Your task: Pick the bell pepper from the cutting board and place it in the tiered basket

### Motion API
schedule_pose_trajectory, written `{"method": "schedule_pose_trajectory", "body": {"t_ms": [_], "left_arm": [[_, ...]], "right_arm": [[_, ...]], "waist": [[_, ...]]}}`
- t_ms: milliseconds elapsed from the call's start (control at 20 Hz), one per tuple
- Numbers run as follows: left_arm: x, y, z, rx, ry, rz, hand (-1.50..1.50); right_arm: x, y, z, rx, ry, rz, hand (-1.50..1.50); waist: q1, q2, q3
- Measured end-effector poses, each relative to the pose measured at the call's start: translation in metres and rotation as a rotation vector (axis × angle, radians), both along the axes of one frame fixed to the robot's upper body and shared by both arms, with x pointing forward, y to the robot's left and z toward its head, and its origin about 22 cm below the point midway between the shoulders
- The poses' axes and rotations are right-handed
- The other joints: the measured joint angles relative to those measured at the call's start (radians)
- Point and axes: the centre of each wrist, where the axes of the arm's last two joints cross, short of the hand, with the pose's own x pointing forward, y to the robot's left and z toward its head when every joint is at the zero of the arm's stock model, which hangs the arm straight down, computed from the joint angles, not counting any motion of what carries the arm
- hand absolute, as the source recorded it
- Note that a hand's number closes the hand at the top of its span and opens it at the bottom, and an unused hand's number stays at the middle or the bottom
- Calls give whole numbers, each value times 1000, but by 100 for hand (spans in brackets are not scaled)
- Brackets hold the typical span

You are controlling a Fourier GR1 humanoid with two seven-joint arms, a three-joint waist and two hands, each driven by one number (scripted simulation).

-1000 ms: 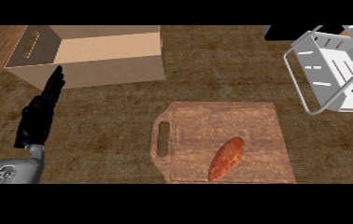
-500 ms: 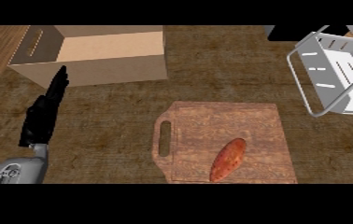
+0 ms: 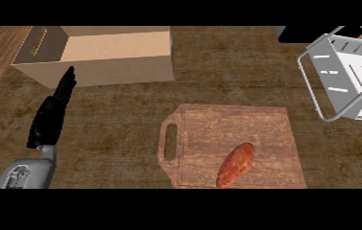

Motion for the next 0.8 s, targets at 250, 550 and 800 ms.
{"method": "schedule_pose_trajectory", "body": {"t_ms": [250,550,800], "left_arm": [[6,1,6,-1,1,-2,0],[7,1,5,3,3,-3,0],[13,-1,8,0,2,-8,0]], "right_arm": [[17,-30,-12,-111,15,-89,150],[29,-66,-23,-142,30,-60,150],[36,-87,-35,-99,62,-4,150]], "waist": [[5,1,0],[4,-3,-4],[8,-3,-6]]}}
